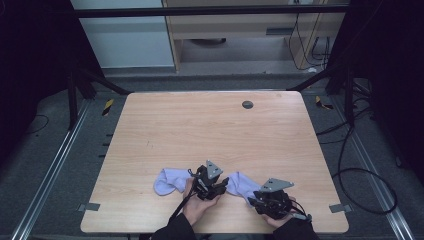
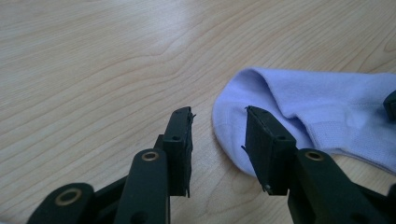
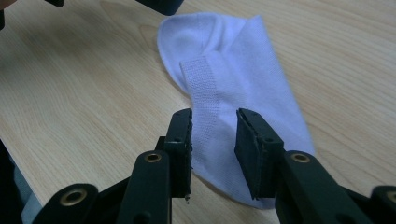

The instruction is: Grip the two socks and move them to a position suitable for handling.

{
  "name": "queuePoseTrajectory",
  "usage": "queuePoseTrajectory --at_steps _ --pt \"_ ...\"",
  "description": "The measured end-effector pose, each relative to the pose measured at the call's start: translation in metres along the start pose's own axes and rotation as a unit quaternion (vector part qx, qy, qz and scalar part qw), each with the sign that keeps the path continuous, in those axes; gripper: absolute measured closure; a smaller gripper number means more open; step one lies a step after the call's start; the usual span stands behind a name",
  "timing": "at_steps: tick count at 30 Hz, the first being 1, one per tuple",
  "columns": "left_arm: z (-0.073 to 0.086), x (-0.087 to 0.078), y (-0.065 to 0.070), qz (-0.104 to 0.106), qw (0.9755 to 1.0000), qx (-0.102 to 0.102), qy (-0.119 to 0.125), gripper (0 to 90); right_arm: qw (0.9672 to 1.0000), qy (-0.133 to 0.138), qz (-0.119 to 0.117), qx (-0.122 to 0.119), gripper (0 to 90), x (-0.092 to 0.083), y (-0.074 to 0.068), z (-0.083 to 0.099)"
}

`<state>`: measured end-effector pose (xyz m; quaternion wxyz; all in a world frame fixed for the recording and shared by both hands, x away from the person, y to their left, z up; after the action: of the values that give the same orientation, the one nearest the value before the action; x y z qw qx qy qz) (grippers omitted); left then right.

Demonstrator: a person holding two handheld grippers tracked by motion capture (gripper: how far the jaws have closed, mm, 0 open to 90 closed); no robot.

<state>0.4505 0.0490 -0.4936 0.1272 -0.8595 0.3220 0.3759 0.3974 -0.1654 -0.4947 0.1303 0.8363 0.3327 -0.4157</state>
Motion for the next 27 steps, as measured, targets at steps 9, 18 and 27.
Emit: queuePoseTrajectory --at_steps 9,18,27 --pt "0.001 0.010 0.001 -0.004 0.9999 0.000 -0.016 65.1 0.9999 -0.012 -0.010 -0.003 66.2 0.006 -0.002 0.001" --pt "0.003 0.015 0.003 0.002 0.9996 -0.001 -0.027 78.5 0.9995 -0.017 -0.024 0.006 76.0 0.009 -0.001 0.001" --pt "0.002 0.015 0.005 0.003 0.9997 0.004 -0.025 86.9 0.9989 -0.023 -0.038 0.012 85.2 0.008 -0.002 -0.002"
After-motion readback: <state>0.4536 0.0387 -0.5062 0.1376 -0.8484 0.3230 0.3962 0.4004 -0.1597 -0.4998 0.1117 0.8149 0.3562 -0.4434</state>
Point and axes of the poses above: each handheld gripper's, and its own axes: x roughly forward along the jaws, z roughly out of its underside, y roughly to its right, the point moved 1 cm from there along x, roughly forward along the jaws, and after that the axes turned 6 degrees about -y, right-handed, at the moved point
